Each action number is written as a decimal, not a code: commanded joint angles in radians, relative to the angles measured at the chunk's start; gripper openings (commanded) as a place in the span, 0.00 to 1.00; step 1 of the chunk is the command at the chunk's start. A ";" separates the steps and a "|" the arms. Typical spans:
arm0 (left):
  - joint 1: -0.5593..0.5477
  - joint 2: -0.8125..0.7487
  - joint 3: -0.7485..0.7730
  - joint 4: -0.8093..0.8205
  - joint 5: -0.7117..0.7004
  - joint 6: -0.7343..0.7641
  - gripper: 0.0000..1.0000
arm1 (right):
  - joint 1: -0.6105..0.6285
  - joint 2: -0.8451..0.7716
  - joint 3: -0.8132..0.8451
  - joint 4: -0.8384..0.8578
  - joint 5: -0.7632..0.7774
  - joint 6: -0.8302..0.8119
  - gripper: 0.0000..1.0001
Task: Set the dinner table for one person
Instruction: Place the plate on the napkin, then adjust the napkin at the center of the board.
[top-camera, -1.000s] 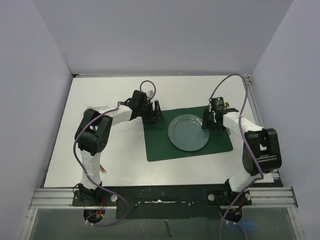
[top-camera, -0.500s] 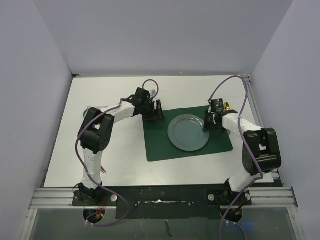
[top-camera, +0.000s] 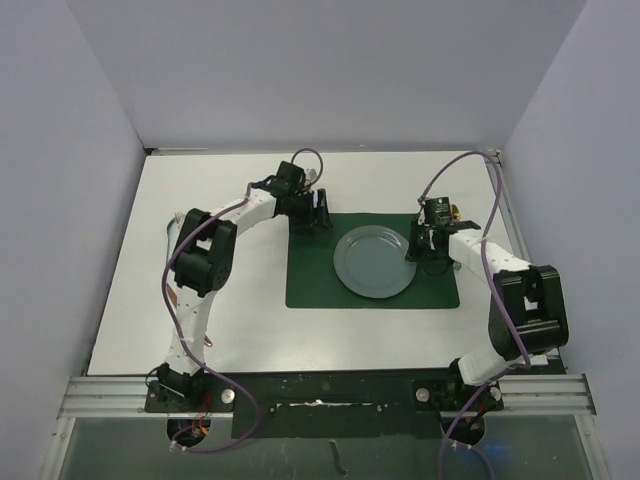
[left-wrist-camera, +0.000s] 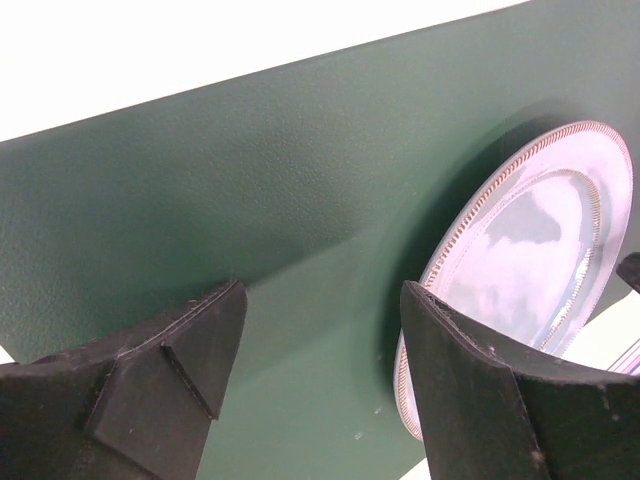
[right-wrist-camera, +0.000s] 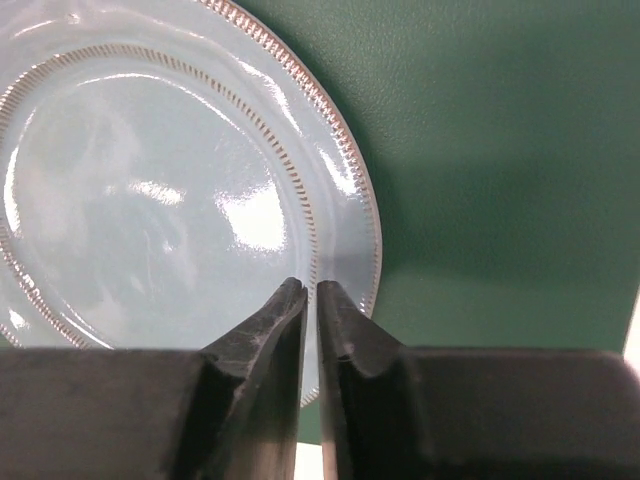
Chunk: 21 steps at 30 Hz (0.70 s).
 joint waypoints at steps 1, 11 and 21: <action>0.067 0.102 -0.048 -0.105 -0.209 0.085 0.69 | -0.003 -0.077 0.024 -0.009 0.022 -0.003 0.15; 0.118 0.079 -0.075 -0.135 -0.277 0.108 0.69 | -0.004 -0.014 0.029 0.008 0.025 -0.001 0.24; 0.137 0.057 -0.094 -0.141 -0.290 0.115 0.69 | -0.004 0.041 0.044 0.033 0.004 -0.001 0.24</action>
